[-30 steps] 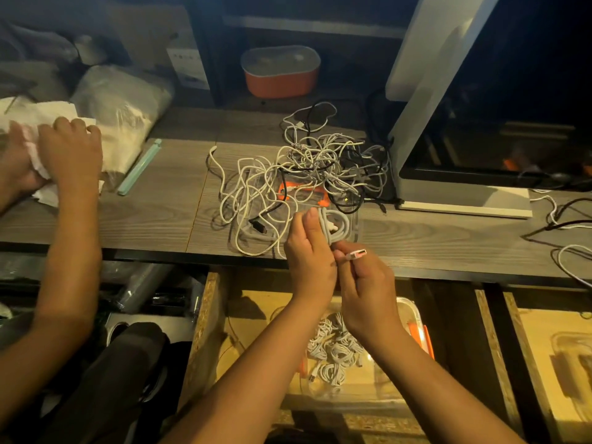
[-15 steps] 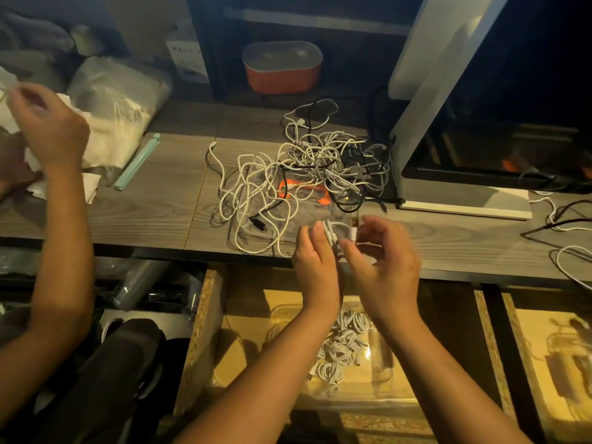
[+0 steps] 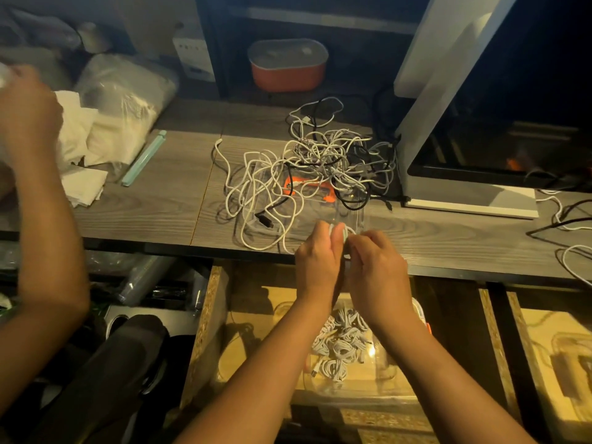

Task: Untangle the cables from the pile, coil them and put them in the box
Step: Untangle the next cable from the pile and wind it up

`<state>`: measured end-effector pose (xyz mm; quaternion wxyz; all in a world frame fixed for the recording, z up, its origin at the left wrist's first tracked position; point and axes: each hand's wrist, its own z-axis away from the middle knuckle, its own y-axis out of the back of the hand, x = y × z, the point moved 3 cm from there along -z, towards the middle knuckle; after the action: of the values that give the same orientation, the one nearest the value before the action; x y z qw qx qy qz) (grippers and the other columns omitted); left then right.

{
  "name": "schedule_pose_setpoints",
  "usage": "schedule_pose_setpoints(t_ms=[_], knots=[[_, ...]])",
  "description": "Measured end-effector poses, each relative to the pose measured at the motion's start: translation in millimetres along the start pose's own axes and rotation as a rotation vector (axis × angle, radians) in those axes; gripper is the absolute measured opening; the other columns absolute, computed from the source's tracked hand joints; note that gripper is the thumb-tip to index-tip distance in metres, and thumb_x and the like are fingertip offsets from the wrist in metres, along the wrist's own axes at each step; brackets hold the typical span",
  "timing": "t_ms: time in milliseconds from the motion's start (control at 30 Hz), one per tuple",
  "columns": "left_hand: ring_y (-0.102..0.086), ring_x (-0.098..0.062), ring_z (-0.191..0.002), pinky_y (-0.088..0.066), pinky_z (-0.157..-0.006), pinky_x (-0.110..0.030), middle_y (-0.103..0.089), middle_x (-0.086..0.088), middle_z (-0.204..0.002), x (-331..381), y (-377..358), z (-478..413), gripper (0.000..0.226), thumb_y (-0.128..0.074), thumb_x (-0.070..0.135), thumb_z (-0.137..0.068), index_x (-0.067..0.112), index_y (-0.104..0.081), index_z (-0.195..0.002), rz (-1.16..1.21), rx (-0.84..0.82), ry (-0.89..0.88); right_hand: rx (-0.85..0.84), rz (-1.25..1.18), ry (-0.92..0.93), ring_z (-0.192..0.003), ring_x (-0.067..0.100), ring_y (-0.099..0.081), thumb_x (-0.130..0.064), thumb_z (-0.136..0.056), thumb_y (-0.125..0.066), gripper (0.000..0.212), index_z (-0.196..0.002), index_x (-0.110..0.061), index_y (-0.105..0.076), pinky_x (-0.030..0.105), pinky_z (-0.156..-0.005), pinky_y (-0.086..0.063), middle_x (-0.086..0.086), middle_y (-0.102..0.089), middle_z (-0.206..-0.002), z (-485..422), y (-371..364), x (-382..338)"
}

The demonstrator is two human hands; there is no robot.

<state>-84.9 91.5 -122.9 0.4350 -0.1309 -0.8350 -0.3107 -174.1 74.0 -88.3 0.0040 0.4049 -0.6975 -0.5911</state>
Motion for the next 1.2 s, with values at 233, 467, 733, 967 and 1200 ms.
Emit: schedule_pose_setpoints(t_ms=[233,467,733,967,1200], knots=[[-0.041,-0.008,-0.044,-0.020,-0.043,-0.016,-0.044,0.008,-0.054,-8.2,-3.1,7.7,0.038,-0.036,0.038,-0.097,0.012,-0.047,-0.072,0.000,-0.211,0.020,-0.229,-0.448,-0.393,-0.068,0.015,-0.063,-0.006,-0.085,-0.065,0.008,-0.086,-0.012,-0.070,0.027,-0.062,-0.052,0.003,-0.068,-0.078,-12.1,9.2,25.1],[-0.044,-0.001,-0.054,-0.032,-0.053,-0.020,-0.042,0.011,-0.060,4.1,3.9,12.3,0.024,-0.033,0.032,-0.093,0.028,-0.040,-0.070,0.341,-0.259,0.309,-0.397,-0.938,-0.583,-0.061,0.009,-0.054,-0.014,-0.085,-0.065,0.017,-0.093,0.001,-0.068,0.015,-0.055,-0.046,0.010,-0.059,-0.072,-6.8,17.0,27.0],[-0.044,0.000,-0.052,-0.030,-0.049,-0.013,-0.043,0.012,-0.058,3.4,4.0,22.5,0.027,-0.036,0.039,-0.096,0.030,-0.040,-0.070,0.281,-0.234,0.283,-0.204,-0.889,-0.585,-0.057,0.008,-0.054,-0.014,-0.088,-0.063,0.011,-0.083,-0.004,-0.062,0.020,-0.055,-0.045,0.001,-0.061,-0.064,4.4,8.1,26.3],[-0.050,0.001,-0.061,-0.038,-0.058,-0.014,-0.052,0.008,-0.070,7.1,4.3,22.4,0.029,-0.037,0.021,-0.101,0.029,-0.047,-0.075,0.353,-0.238,0.487,-0.280,-1.089,-0.520,-0.079,0.016,-0.068,0.008,-0.079,-0.063,0.031,-0.106,-0.006,-0.065,0.022,-0.070,-0.056,0.009,-0.071,-0.089,11.2,20.5,25.9],[-0.044,0.003,-0.054,-0.027,-0.048,-0.014,-0.039,0.015,-0.060,11.5,4.2,23.0,0.029,-0.034,0.041,-0.095,0.022,-0.039,-0.074,0.174,-0.332,0.099,-0.063,-1.140,-0.623,-0.068,0.010,-0.065,0.006,-0.079,-0.065,0.015,-0.092,-0.002,-0.064,0.019,-0.063,-0.053,0.002,-0.069,-0.074,24.1,12.6,33.3]])
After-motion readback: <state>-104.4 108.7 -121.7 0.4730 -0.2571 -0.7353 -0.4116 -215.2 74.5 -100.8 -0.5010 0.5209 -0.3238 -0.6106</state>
